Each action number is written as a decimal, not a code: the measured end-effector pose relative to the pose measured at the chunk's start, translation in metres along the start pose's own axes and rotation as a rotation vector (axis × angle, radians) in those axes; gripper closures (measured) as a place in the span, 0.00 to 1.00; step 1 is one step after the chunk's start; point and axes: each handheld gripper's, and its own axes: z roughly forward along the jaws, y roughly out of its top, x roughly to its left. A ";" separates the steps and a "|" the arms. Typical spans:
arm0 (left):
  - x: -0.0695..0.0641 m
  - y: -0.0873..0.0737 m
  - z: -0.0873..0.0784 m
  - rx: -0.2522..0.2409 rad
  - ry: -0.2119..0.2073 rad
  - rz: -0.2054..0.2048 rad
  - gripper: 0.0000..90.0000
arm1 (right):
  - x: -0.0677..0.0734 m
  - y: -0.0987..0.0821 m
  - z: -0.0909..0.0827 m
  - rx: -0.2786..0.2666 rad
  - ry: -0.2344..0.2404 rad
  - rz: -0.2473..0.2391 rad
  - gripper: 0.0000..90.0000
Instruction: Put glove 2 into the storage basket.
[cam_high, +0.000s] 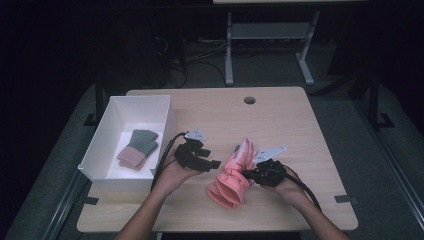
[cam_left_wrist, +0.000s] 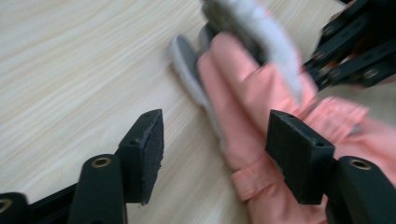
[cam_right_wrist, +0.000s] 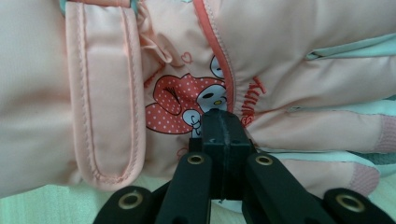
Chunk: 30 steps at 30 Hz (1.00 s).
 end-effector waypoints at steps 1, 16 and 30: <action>-0.003 0.005 0.000 -0.006 -0.015 0.006 0.38 | 0.000 0.000 0.000 0.000 -0.002 -0.004 1.00; -0.019 0.030 0.039 0.041 -0.077 0.062 0.25 | 0.001 0.000 0.000 -0.001 -0.005 0.003 1.00; -0.001 0.010 0.072 0.140 -0.121 -0.007 0.18 | 0.001 -0.002 0.002 0.005 -0.012 -0.013 1.00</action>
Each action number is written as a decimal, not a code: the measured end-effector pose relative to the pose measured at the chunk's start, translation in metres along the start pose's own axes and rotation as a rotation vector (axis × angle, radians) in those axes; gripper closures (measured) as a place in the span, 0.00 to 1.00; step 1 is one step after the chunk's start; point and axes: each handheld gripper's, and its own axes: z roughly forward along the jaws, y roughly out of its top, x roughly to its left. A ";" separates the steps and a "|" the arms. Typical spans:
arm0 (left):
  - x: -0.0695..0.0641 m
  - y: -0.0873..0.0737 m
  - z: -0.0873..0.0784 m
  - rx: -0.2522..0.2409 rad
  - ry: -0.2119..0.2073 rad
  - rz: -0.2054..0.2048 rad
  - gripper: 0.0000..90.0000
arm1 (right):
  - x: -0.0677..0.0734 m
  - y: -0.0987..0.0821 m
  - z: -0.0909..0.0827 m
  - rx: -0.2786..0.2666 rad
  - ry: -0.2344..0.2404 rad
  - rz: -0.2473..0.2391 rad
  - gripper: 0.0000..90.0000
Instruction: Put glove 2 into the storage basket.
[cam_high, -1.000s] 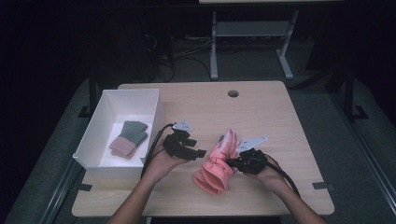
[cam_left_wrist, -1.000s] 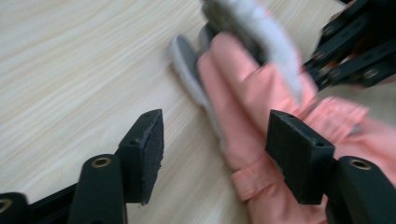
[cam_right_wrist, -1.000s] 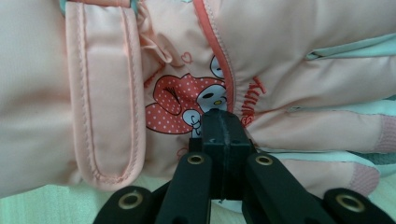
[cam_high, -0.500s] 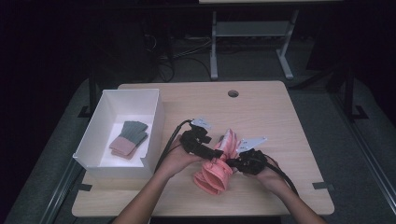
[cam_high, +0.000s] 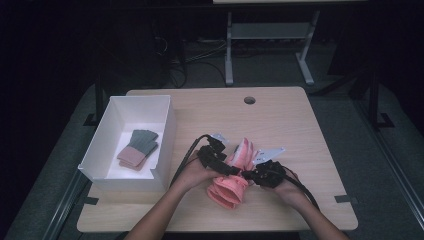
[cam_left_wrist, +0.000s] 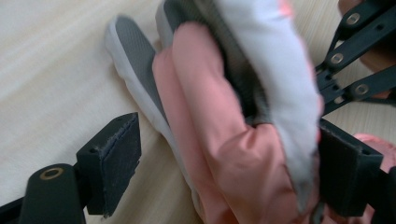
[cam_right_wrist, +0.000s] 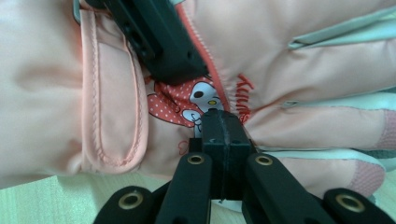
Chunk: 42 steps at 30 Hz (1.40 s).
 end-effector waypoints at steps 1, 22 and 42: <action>0.002 -0.001 0.002 0.002 -0.012 -0.009 0.17 | 0.000 0.000 0.000 0.002 0.000 0.004 1.00; 0.012 -0.005 0.015 0.080 -0.215 -0.065 0.59 | 0.001 -0.002 0.003 0.010 -0.004 -0.007 1.00; 0.003 0.003 -0.001 0.040 -0.228 -0.088 0.70 | -0.010 -0.020 -0.052 -0.044 0.006 0.100 0.54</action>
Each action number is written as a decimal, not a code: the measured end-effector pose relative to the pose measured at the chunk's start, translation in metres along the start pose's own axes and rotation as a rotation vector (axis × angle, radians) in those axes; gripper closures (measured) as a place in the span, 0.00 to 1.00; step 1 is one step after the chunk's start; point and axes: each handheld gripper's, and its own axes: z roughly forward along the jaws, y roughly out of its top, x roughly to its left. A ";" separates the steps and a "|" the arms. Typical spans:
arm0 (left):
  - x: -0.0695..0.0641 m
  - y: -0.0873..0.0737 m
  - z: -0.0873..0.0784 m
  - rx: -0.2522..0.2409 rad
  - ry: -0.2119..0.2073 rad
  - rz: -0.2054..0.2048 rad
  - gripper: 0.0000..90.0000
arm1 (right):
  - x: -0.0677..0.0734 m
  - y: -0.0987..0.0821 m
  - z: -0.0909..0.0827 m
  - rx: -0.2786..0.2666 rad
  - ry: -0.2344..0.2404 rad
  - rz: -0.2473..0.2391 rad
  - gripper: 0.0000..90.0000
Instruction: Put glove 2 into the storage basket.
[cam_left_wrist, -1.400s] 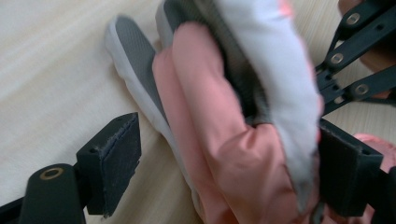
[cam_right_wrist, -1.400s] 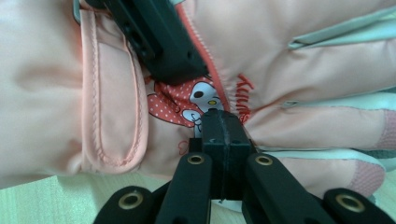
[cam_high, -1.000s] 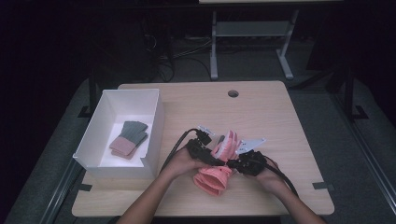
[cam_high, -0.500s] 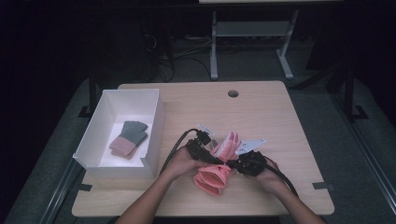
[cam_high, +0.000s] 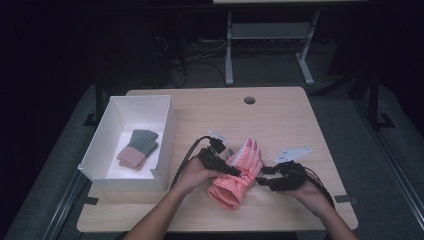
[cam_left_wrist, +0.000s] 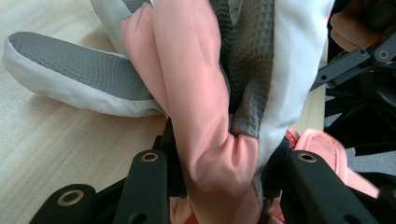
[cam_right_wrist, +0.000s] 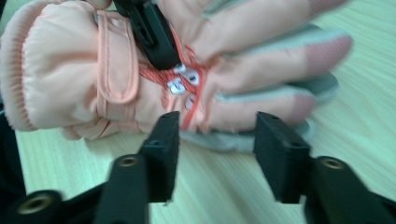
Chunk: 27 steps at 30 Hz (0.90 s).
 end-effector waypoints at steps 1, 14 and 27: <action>-0.001 0.001 -0.002 0.000 0.007 0.004 0.70 | 0.000 -0.002 -0.004 -0.007 0.000 0.009 0.50; -0.017 0.011 -0.034 -0.029 0.057 0.000 0.70 | -0.002 -0.033 -0.022 -0.010 -0.131 0.100 0.15; -0.034 0.027 -0.096 -0.070 0.122 0.009 0.69 | -0.006 -0.036 -0.018 -0.010 -0.147 0.089 0.13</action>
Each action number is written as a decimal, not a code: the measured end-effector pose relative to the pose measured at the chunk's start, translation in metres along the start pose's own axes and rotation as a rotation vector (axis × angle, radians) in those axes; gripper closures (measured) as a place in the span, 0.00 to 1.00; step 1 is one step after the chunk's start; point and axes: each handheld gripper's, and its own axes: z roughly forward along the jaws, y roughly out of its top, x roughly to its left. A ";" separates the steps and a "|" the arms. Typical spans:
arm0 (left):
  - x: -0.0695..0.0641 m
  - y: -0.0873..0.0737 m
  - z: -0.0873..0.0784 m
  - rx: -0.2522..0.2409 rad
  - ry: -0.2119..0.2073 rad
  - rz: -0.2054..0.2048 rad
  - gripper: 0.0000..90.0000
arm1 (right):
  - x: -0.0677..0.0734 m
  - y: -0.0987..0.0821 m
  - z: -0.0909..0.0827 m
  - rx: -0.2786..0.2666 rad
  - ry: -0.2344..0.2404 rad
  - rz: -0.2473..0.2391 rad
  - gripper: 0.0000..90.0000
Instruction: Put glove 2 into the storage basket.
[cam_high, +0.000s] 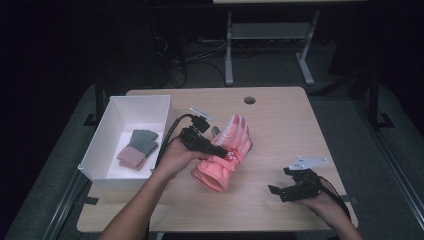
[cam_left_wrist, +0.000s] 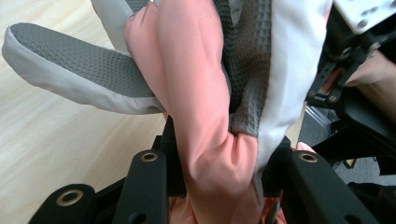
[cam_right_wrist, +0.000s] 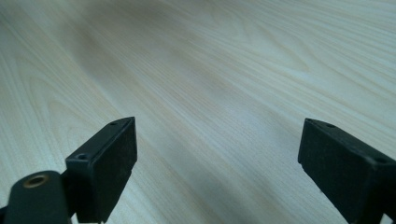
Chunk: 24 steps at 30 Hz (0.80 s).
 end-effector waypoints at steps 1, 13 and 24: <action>0.001 0.001 -0.006 0.002 0.005 0.002 0.69 | 0.000 0.000 0.000 0.001 0.000 -0.002 0.13; 0.007 0.007 -0.066 -0.060 0.039 -0.033 0.69 | -0.001 0.000 0.000 -0.006 -0.003 0.015 0.12; 0.016 0.001 -0.123 -0.106 0.110 -0.061 0.69 | -0.003 0.000 -0.001 -0.014 -0.013 0.012 0.09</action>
